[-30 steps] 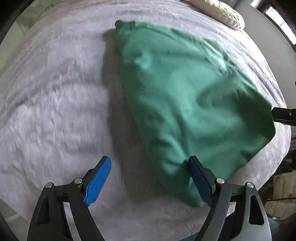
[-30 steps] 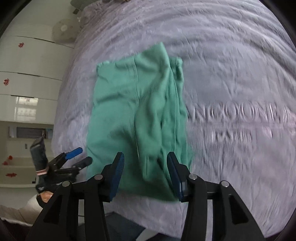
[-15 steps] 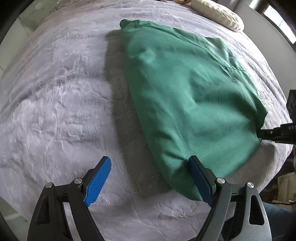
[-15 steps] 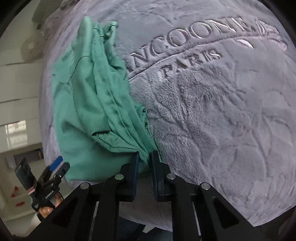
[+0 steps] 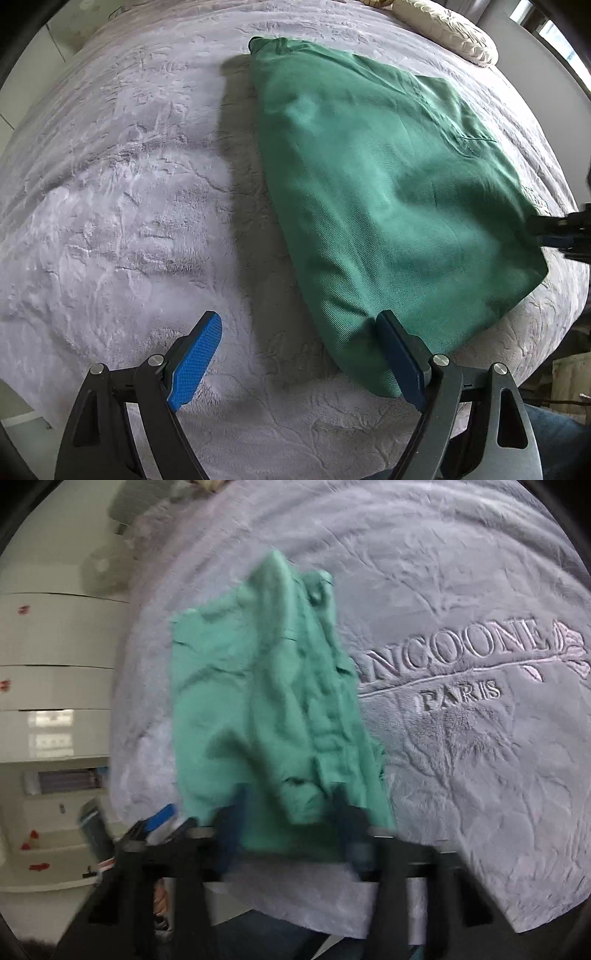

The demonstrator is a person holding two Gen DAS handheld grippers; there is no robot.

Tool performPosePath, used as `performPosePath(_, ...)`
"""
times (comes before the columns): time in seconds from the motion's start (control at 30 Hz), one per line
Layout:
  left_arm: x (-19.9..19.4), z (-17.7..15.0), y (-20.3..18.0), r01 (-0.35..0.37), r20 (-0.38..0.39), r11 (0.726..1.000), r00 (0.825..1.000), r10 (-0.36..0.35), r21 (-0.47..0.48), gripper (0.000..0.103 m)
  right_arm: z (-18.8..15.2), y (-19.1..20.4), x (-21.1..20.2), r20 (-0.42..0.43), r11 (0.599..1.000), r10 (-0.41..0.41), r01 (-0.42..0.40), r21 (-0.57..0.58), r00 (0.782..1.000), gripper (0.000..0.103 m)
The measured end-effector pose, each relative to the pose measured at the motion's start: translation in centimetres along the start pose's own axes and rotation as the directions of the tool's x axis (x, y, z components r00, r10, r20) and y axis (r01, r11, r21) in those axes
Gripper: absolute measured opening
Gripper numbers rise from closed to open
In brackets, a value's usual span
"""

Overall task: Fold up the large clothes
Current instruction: 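Lower the folded edge onto the bundle and open the right tool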

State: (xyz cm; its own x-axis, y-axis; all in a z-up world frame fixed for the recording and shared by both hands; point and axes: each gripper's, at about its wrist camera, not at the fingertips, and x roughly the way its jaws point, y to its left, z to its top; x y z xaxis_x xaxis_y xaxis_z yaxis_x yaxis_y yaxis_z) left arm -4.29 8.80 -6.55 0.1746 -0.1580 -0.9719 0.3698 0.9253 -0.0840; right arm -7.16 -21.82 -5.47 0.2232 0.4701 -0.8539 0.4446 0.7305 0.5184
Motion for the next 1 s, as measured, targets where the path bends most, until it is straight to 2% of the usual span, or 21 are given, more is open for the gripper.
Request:
performPosePath(0.1,0.0,0.1,-0.1,0.000,-0.004,1.000,1.000,0.000,-0.010,0.086,0.6,-2.7,1.5,-0.013,0.996,-0.004,0.006,0.093,1.000,0.024)
performPosePath(0.17,-0.1,0.2,-0.2,-0.009,-0.008,1.000,1.000,0.008,-0.013,0.086,0.5,-3.9,1.6,-0.019,0.991,0.026,-0.023,0.129,0.999,0.023)
performPosePath(0.33,-0.1,0.6,-0.2,-0.017,-0.019,0.999,1.000,0.017,-0.029,0.086,0.2,-3.9,0.5,-0.032,0.996,0.006,-0.003,0.087,0.999,0.029)
performPosePath(0.73,0.0,1.0,-0.4,-0.048,-0.031,0.999,0.998,0.047,-0.005,0.086,-0.5,-2.5,1.0,-0.036,0.996,-0.026,0.029,0.089,0.999,0.043)
performPosePath(0.83,-0.1,1.0,-0.6,-0.056,-0.026,0.998,0.998,0.056,-0.006,0.086,-1.0,-3.0,0.8,-0.040,0.993,-0.063,0.066,0.096,0.997,0.054)
performPosePath(0.93,-0.6,1.0,-0.4,-0.053,-0.016,0.998,0.998,0.053,-0.023,0.086,-1.3,-3.1,0.2,-0.038,0.992,-0.082,0.086,0.096,0.996,0.054)
performPosePath(0.97,-0.7,1.1,-0.3,-0.053,-0.019,0.998,0.998,0.053,-0.026,0.089,-1.4,-2.8,-0.2,-0.033,0.991,-0.097,0.099,0.088,0.995,0.054)
performPosePath(1.0,-0.8,1.1,-0.2,-0.052,-0.023,0.998,0.998,0.051,-0.029,0.096,-1.6,-2.4,-0.9,-0.021,0.991,-0.117,0.118,0.068,0.993,0.054)
